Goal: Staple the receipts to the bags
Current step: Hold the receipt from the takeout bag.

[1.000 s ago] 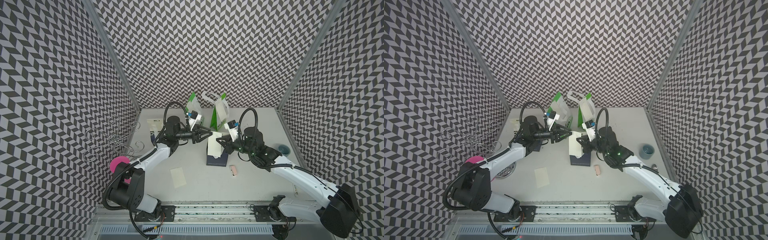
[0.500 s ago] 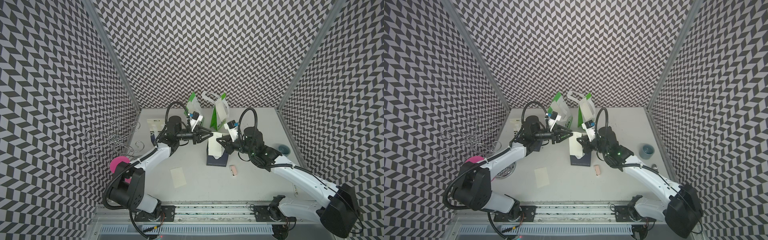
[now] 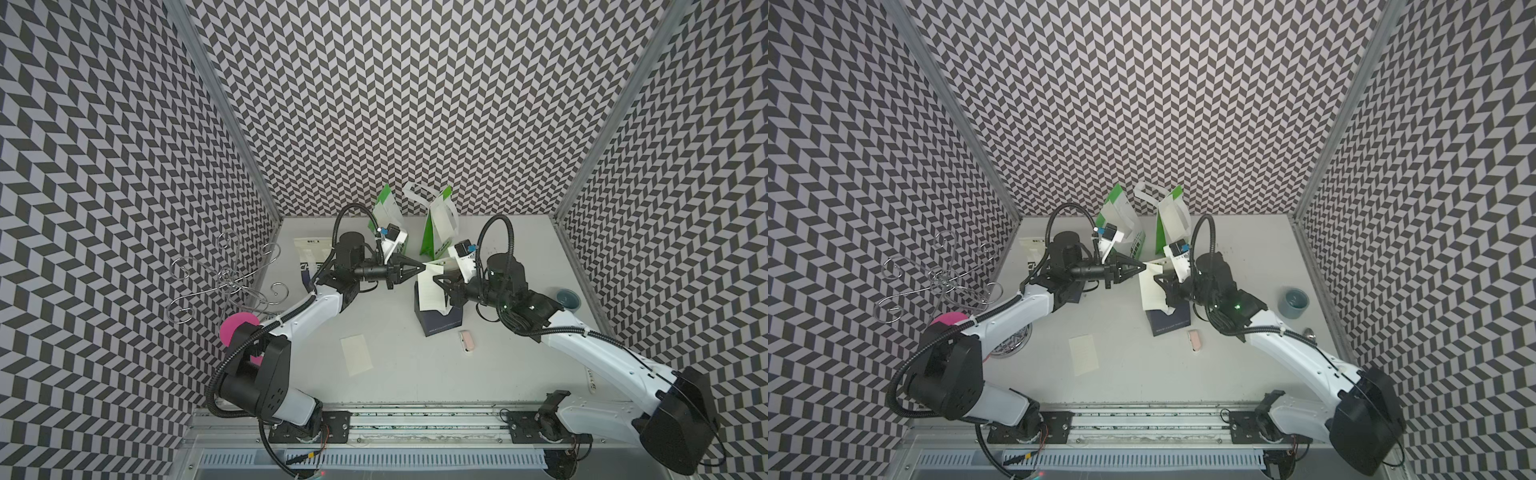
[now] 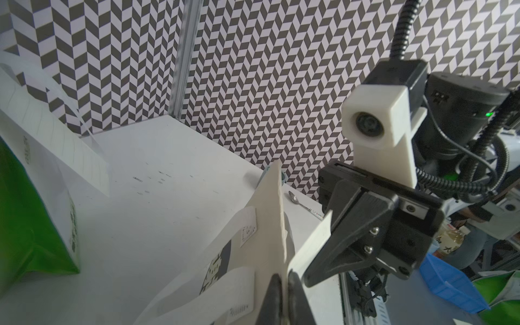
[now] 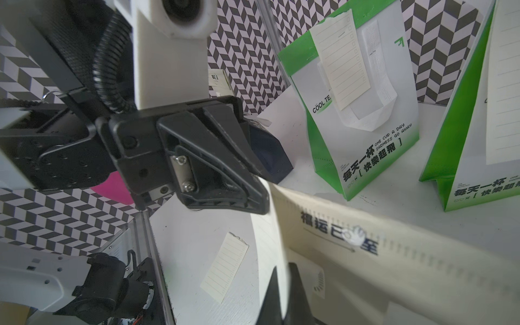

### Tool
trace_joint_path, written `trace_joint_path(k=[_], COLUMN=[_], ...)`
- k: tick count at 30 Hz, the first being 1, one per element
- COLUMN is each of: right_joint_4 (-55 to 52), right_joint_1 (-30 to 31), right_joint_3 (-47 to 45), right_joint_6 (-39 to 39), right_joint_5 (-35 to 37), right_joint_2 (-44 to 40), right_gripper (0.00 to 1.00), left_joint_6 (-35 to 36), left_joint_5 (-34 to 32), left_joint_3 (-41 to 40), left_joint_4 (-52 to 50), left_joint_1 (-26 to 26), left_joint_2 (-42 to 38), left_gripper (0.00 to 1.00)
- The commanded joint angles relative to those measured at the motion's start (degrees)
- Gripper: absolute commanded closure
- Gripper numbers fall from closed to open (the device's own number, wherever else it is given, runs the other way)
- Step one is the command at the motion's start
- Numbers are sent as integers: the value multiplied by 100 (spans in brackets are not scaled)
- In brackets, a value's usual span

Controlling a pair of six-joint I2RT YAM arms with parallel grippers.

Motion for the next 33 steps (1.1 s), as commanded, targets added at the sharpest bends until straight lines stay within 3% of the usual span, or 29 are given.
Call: trace_joint_path(k=[1,4,6,10,16,19,25,33], right_joint_4=[205,161,218,381,53,-89,-595,-1820], right_joint_1=[-4,-3,-4,-8,-8,-4,-4,1], right_joint_3=[-2,-40,-145,-308,-222,-441,-962,-1242], right_joint_6=[99,298,434,676,758,836,1235,1661], right_joint_5=[398,958,1301,1733,1731,1838,1885,1756], right_joint_2=[9,-90,-162,-235,-544,-959,-1591,-1068], right_gripper=[95,72,63,56,38,33,27,28], left_joint_6=[162,233,312,489,631,592,519,722], left_joint_5=[-94,-279,-469,-967,-2146,-2686,-3109,-3997], left_joint_3=[177,134,170,196,116,18,-66,-70], left_joint_4=[-54,-118,-320,-865,-1623,-1768,-2042,-2392], left_joint_1=[-60,-107,-175,-439,-656,-669,-708,-866], left_joint_2=[-66,-226,-352,-681,-1244,-1505,-1505,-1325], left_gripper=[100,100,100,100,100,100,100,100])
